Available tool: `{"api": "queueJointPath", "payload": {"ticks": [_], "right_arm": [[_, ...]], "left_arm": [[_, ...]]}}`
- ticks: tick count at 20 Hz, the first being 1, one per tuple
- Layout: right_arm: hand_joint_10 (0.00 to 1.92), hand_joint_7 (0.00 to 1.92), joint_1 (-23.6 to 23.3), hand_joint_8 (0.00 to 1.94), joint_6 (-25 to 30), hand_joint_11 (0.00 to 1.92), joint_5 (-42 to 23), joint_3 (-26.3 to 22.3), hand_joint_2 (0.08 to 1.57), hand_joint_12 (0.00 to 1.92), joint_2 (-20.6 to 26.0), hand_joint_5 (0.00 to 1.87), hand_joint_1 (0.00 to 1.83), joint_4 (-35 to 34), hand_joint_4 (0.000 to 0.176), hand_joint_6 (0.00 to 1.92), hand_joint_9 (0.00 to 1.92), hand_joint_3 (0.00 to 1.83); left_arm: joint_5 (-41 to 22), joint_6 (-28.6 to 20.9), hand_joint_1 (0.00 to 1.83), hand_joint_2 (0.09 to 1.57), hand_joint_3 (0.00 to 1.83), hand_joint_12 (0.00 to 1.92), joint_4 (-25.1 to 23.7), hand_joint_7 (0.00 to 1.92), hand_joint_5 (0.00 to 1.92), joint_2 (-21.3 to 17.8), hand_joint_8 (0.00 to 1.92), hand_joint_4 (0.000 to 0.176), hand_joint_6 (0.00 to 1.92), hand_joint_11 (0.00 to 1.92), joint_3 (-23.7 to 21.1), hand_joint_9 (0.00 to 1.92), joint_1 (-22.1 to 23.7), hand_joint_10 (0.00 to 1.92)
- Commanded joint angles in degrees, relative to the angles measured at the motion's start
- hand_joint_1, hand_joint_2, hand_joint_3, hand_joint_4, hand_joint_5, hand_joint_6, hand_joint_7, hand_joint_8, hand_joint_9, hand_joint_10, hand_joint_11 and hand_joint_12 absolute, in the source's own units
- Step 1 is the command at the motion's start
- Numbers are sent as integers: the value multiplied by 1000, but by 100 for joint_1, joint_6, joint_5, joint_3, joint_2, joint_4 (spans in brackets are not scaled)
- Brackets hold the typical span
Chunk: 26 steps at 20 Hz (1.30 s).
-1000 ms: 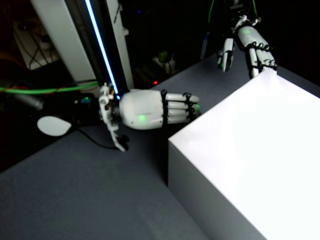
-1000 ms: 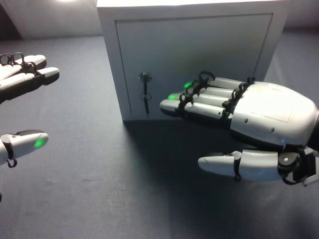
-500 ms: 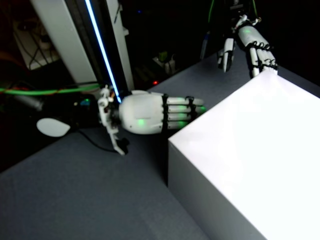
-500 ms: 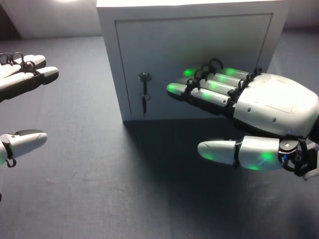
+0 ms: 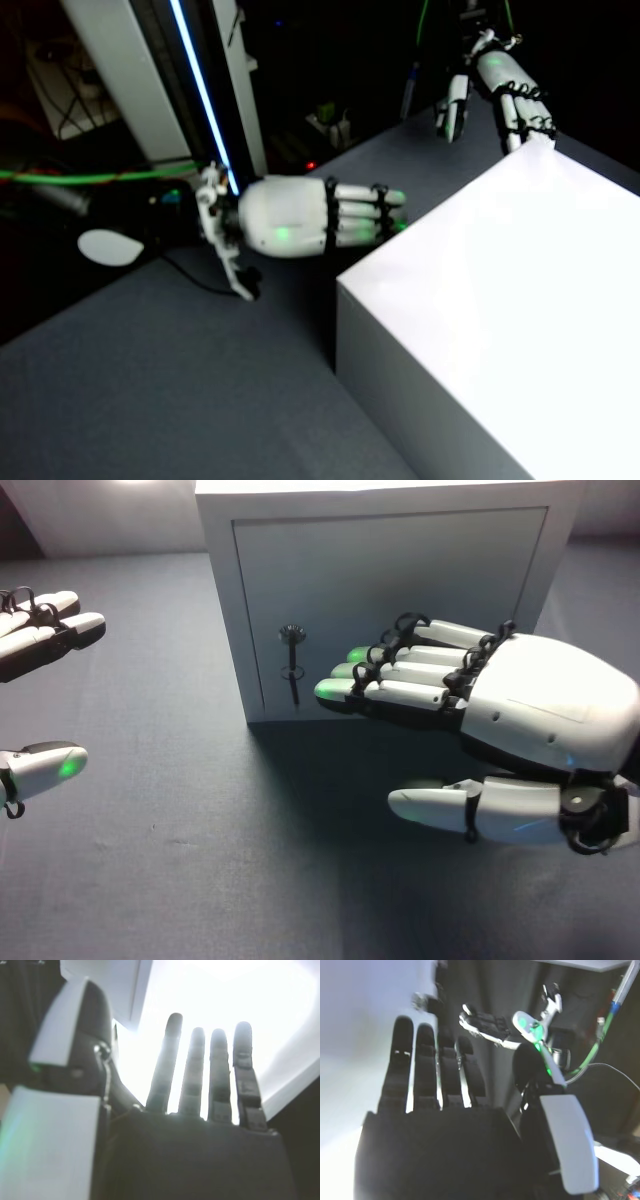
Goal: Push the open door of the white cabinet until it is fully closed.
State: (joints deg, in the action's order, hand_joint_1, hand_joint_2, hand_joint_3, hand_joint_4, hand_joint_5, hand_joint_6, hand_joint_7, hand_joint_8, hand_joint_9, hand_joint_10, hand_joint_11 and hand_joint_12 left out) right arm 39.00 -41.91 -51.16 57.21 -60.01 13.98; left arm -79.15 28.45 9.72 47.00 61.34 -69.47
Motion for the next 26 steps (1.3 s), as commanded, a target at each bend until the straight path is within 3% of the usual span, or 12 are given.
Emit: {"api": "queueJointPath", "payload": {"ticks": [1,7,8,9,10,14,17,19,20,22,24,26], "right_arm": [[33,267,37,9,92,0,-878,-55,1428,1062,112,255,148,-61,0,31,259,11],[53,233,483,0,156,0,-1294,-429,1417,1232,743,245,115,-44,0,15,272,0],[16,152,727,2,155,0,-1451,-564,1412,984,1017,124,89,-180,0,1,188,0],[16,152,786,2,154,0,-1493,-592,1412,984,1079,124,89,-219,0,1,188,0],[3,37,906,4,139,0,-1595,-644,1385,402,1219,10,3,-326,0,0,23,0],[0,0,1425,0,-322,0,-2100,-916,1343,44,1704,5,20,-984,0,0,0,0],[0,0,1821,0,-621,0,-2557,-1015,1329,0,1901,0,40,-1576,0,0,0,0],[0,0,2147,0,-829,0,-2967,-1089,1336,0,2020,0,167,-2022,0,0,0,0],[0,0,2302,0,-929,0,-3127,-1135,1334,0,2073,0,229,-2228,0,0,0,0],[0,0,2721,0,-1006,0,-3530,-1176,1314,0,2141,0,257,-2676,0,0,0,0],[0,0,3160,0,-1006,0,-3921,-1198,1308,0,2182,0,312,-3077,0,0,0,0],[0,0,3449,0,-1006,0,-4285,-1249,1287,0,2191,0,296,-3348,0,0,0,0]], "left_arm": [[-766,-35,544,1260,0,435,153,59,219,-12,3,0,3,0,-10,49,21,2],[-815,-33,593,1264,1,464,154,74,239,-10,3,0,2,0,-28,68,12,5],[-855,-33,609,1254,0,429,155,78,238,-17,3,0,2,0,-42,68,-2,3],[-865,-33,609,1254,0,429,157,78,238,-18,3,0,2,0,-44,68,-6,3],[-890,-30,591,1251,0,412,170,58,199,-20,0,0,0,0,-50,48,-26,0],[-1036,3,627,1226,0,440,241,42,147,-51,1,0,0,0,-92,43,-105,2],[-1077,27,637,1199,0,441,263,3,86,-54,0,1,0,0,-95,10,-110,2],[-1120,40,605,1189,0,386,277,0,37,-58,0,17,0,0,-99,0,-110,0],[-1137,49,618,1174,0,376,283,0,35,-61,0,2,1,0,-101,0,-110,0],[-1197,78,584,1164,0,374,307,0,20,-63,0,0,0,0,-112,0,-110,0],[-1250,97,554,1150,0,543,324,0,23,-64,0,0,1,0,-122,0,-109,0],[-1298,118,548,1147,0,473,327,0,0,-63,0,2,0,0,-130,0,-103,0]]}}
